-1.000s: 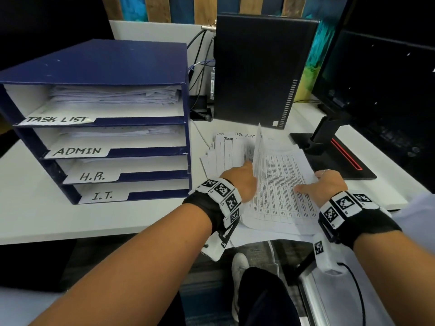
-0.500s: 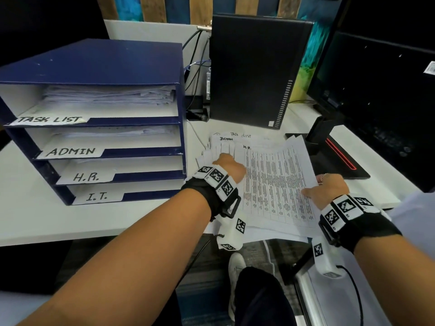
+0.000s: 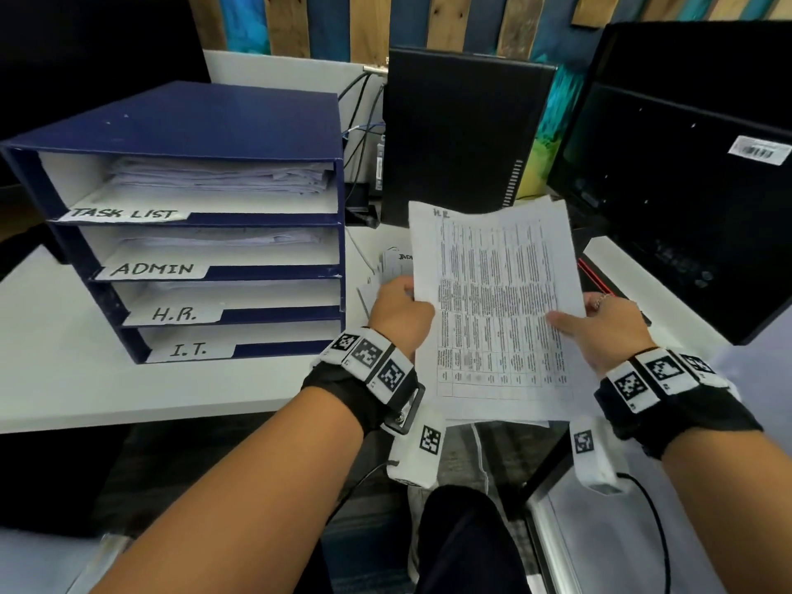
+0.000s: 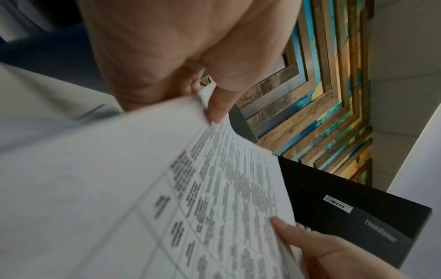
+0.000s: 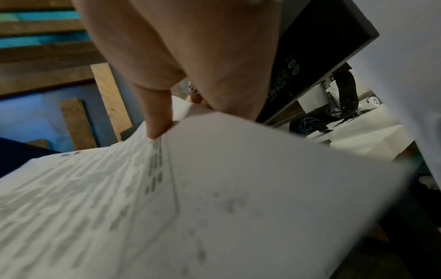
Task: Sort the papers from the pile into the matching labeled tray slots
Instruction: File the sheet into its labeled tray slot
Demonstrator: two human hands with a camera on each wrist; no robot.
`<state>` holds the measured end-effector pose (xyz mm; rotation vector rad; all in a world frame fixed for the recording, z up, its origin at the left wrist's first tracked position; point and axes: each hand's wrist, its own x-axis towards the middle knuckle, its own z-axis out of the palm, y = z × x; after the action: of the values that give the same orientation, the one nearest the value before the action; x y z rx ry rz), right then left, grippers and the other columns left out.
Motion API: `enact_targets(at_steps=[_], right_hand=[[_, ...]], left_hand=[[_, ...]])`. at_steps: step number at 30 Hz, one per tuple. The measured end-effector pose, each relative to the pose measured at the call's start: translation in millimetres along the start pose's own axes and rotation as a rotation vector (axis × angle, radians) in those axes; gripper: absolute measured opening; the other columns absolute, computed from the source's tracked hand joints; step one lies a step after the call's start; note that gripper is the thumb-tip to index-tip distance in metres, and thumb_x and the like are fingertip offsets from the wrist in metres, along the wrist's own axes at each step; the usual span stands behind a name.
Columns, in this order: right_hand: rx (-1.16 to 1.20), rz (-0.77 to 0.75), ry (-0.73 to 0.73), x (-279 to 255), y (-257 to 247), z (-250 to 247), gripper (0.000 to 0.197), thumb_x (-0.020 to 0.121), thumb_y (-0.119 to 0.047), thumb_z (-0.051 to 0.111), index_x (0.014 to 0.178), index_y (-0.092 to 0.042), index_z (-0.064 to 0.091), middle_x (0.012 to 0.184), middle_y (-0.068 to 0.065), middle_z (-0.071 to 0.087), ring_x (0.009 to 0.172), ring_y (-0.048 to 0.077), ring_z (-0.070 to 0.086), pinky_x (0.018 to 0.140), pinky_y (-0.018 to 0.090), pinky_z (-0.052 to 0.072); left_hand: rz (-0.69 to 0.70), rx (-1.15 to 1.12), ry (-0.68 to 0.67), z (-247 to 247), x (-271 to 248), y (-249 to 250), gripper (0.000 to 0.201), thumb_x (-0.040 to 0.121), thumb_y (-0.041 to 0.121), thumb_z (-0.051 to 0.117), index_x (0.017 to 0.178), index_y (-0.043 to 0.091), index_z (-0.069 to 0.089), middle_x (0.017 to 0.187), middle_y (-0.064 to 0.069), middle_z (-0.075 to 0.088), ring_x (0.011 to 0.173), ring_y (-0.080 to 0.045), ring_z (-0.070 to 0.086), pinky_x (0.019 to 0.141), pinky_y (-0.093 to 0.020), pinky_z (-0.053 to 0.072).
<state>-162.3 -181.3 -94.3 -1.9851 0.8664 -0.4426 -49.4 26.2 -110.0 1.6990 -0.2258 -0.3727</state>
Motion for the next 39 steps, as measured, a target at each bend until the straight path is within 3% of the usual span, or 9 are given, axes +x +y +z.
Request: enact_targets(at_steps=[5, 10, 15, 18, 20, 28, 32, 35, 39], right_hand=[[0.189, -0.085, -0.120, -30.0, -12.4, 4.0, 0.013, 0.086, -0.019, 0.077, 0.095, -0.013, 0.069, 0.096, 0.004, 0.077, 0.091, 0.024, 0.074, 0.091, 0.050, 0.057], [0.236, -0.216, -0.214, -70.0, -17.9, 16.2, 0.015, 0.092, -0.020, 0.070, 0.107, -0.023, 0.070, 0.101, -0.006, 0.077, 0.092, 0.013, 0.074, 0.089, 0.042, 0.058], [0.200, -0.250, -0.381, -103.7, -14.0, 34.9, 0.019, 0.090, -0.011, 0.072, 0.107, -0.018, 0.072, 0.102, -0.006, 0.078, 0.092, 0.015, 0.075, 0.086, 0.042, 0.059], [0.195, -0.233, -0.423, -114.4, -10.4, 52.5, 0.025, 0.087, -0.008, 0.074, 0.111, -0.013, 0.072, 0.104, -0.002, 0.077, 0.093, 0.017, 0.075, 0.087, 0.046, 0.060], [0.174, -0.235, -0.432, -118.3, -10.0, 67.1, 0.029, 0.084, -0.005, 0.077, 0.111, -0.013, 0.071, 0.105, -0.002, 0.077, 0.095, 0.017, 0.075, 0.089, 0.047, 0.059], [0.172, -0.263, -0.541, -129.5, -16.8, 119.9, 0.047, 0.076, 0.002, 0.082, 0.113, -0.022, 0.067, 0.109, -0.004, 0.076, 0.101, 0.017, 0.073, 0.093, 0.048, 0.057], [0.165, -0.278, -0.623, -142.3, -21.7, 148.1, 0.037, 0.086, -0.010, 0.077, 0.121, -0.018, 0.067, 0.111, -0.007, 0.075, 0.102, 0.011, 0.072, 0.094, 0.040, 0.057], [0.116, -0.261, -0.692, -153.6, -23.5, 170.6, 0.031, 0.094, -0.019, 0.069, 0.124, -0.015, 0.067, 0.108, -0.011, 0.073, 0.098, 0.005, 0.071, 0.088, 0.026, 0.057], [0.076, -0.176, -0.730, -160.9, -22.5, 196.9, 0.029, 0.096, -0.023, 0.065, 0.125, -0.016, 0.068, 0.115, -0.004, 0.074, 0.103, 0.014, 0.071, 0.097, 0.039, 0.056]], left_hand=[[0.056, -0.117, 0.132, -20.4, -33.3, -4.6, 0.030, 0.096, 0.013, 0.060, 0.125, 0.017, 0.064, 0.117, 0.000, 0.070, 0.103, -0.018, 0.067, 0.093, -0.041, 0.055], [0.049, -0.167, 0.133, -53.4, -64.3, -10.6, 0.025, 0.092, 0.009, 0.065, 0.115, 0.019, 0.068, 0.110, 0.003, 0.073, 0.096, -0.014, 0.070, 0.087, -0.037, 0.057], [0.020, -0.156, 0.156, -88.9, -86.9, -19.6, 0.021, 0.094, 0.017, 0.065, 0.113, 0.020, 0.070, 0.104, 0.004, 0.074, 0.092, -0.016, 0.072, 0.085, -0.039, 0.059], [0.054, -0.042, 0.234, -107.7, -93.8, -30.0, 0.022, 0.095, 0.024, 0.063, 0.115, 0.018, 0.070, 0.109, 0.008, 0.072, 0.085, -0.003, 0.067, 0.065, -0.015, 0.053], [0.061, 0.007, 0.255, -119.7, -98.0, -35.7, 0.024, 0.094, 0.018, 0.065, 0.118, 0.018, 0.069, 0.109, 0.007, 0.071, 0.083, 0.002, 0.064, 0.057, -0.009, 0.046], [-0.039, 0.032, 0.323, -174.1, -111.8, -53.6, 0.026, 0.085, 0.001, 0.072, 0.104, 0.019, 0.070, 0.104, -0.001, 0.074, 0.093, -0.019, 0.071, 0.088, -0.040, 0.056], [-0.037, 0.119, 0.388, -200.4, -118.9, -69.9, 0.020, 0.094, 0.021, 0.064, 0.110, 0.012, 0.072, 0.104, 0.001, 0.074, 0.089, -0.014, 0.069, 0.071, -0.024, 0.052], [-0.093, 0.229, 0.415, -222.1, -124.3, -88.3, 0.033, 0.098, 0.034, 0.057, 0.098, 0.005, 0.072, 0.093, -0.006, 0.074, 0.085, -0.021, 0.069, 0.066, -0.025, 0.047], [-0.167, 0.283, 0.444, -243.7, -127.5, -99.0, 0.042, 0.098, 0.041, 0.053, 0.082, 0.004, 0.067, 0.077, -0.006, 0.069, 0.072, -0.022, 0.064, 0.063, -0.027, 0.047]])
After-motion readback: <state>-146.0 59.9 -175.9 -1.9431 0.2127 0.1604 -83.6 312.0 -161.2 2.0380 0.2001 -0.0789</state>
